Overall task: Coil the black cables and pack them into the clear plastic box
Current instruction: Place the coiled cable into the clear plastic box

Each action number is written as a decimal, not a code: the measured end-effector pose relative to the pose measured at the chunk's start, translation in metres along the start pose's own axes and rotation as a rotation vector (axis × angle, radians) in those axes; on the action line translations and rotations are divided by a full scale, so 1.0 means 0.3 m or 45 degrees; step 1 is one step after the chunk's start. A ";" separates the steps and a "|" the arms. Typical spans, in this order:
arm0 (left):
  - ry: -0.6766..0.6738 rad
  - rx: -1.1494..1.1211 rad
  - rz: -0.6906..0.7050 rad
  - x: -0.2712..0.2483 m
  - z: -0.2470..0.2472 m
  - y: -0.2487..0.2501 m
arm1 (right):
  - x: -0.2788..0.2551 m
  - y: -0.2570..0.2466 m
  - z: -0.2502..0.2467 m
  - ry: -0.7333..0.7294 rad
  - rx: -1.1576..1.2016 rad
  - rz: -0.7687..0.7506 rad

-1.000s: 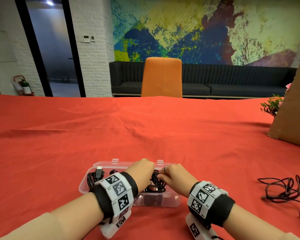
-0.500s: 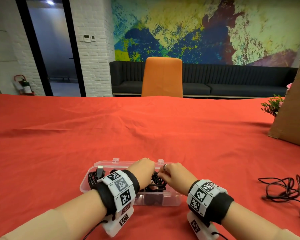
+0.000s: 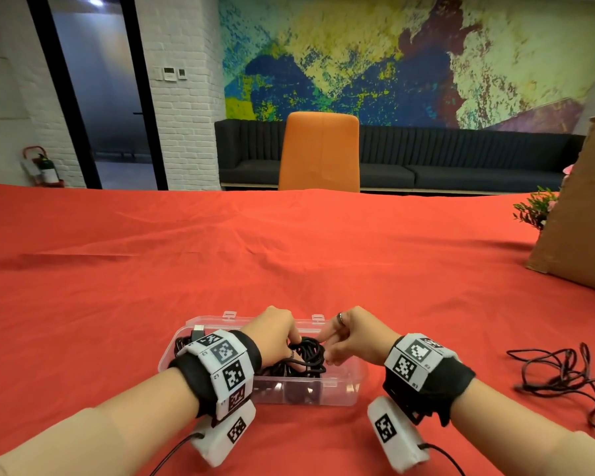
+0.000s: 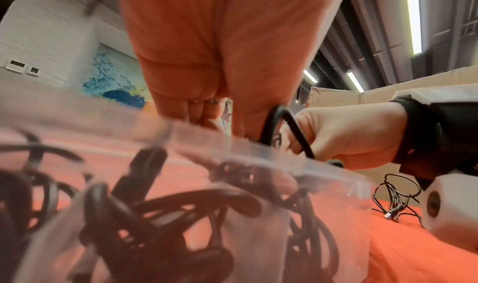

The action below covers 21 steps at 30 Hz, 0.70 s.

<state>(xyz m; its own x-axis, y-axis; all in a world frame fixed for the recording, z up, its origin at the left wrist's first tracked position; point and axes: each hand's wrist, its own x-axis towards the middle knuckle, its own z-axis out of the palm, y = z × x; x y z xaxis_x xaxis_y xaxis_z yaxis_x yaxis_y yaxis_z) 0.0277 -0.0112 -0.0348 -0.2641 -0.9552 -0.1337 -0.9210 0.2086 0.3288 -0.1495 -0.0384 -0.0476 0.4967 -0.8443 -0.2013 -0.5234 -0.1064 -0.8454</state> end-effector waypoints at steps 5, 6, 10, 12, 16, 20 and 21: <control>0.014 0.041 -0.012 0.008 0.012 0.001 | 0.027 -0.018 0.010 0.031 -0.090 0.054; 0.021 0.044 -0.012 0.010 0.013 -0.001 | 0.030 -0.021 0.009 0.024 -0.091 0.056; 0.049 0.037 -0.025 0.014 0.019 -0.009 | 0.034 -0.027 0.012 0.027 -0.107 0.067; 0.058 0.028 -0.030 0.017 0.023 -0.015 | 0.035 -0.031 0.015 0.032 -0.149 0.061; 0.079 0.041 -0.031 0.022 0.027 -0.024 | 0.030 -0.037 0.025 0.022 -0.353 -0.027; 0.084 0.074 -0.064 0.025 0.024 -0.017 | 0.012 -0.031 0.032 0.036 -0.633 -0.160; 0.085 0.087 -0.071 0.025 0.025 -0.012 | 0.005 -0.023 0.034 0.049 -0.743 -0.202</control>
<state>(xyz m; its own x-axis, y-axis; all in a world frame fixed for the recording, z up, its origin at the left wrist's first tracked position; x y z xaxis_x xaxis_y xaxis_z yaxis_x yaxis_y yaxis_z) 0.0269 -0.0177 -0.0439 -0.1941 -0.9771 -0.0867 -0.9519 0.1662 0.2576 -0.1381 -0.0335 -0.0470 0.5803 -0.8116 -0.0678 -0.7437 -0.4942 -0.4503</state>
